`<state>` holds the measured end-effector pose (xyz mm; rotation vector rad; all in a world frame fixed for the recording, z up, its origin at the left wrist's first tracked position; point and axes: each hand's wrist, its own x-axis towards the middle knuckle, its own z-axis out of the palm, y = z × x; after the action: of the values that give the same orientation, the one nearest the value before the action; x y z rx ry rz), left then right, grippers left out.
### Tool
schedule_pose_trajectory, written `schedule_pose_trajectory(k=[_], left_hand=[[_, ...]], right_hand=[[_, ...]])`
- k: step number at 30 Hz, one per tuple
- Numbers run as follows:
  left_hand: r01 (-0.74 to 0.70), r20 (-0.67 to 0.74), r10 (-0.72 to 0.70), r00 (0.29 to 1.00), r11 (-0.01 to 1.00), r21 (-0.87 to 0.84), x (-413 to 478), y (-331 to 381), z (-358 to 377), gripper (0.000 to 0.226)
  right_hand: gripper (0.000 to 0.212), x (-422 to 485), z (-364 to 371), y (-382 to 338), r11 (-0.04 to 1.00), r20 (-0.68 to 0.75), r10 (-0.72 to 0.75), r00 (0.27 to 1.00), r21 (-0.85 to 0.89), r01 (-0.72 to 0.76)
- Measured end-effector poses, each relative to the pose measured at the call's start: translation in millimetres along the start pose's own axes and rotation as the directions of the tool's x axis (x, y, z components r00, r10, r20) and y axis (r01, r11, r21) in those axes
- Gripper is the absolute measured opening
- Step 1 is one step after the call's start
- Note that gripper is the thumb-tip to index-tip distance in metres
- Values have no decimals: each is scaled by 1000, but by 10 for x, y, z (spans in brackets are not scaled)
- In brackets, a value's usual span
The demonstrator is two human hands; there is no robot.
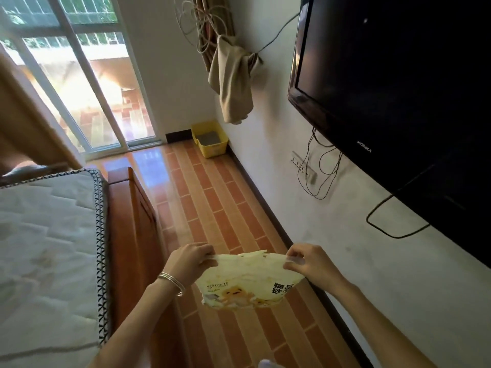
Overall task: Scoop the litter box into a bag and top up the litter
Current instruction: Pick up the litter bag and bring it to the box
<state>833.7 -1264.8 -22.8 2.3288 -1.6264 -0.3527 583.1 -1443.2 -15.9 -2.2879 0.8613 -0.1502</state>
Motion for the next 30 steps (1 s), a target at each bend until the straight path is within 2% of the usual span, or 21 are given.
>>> schedule_pose_trajectory(k=[6,15,19,26,30], left_hand=[[64,-39,-65,997,998,-13,482,-493,-93,19],[175,-8,-175,985,981,85,1651,-1232,-403,23],[232,-46,-229,972,970,71,2150,-1532,-535,24],[266,-27,-265,964,961,73,2773,-2081,-655,19],[252,-52,-248,967,966,65,3283,-2581,-827,20]], right_hand=[[14,921,46,-104,998,52,-53,997,-21,55],[13,2512,-60,-278,991,114,-135,984,4,136],[15,3221,-117,-392,986,140,-164,977,5,165],[13,4141,-39,-558,982,190,-170,967,-49,183],[12,4835,22,-759,980,139,-179,974,-60,189]])
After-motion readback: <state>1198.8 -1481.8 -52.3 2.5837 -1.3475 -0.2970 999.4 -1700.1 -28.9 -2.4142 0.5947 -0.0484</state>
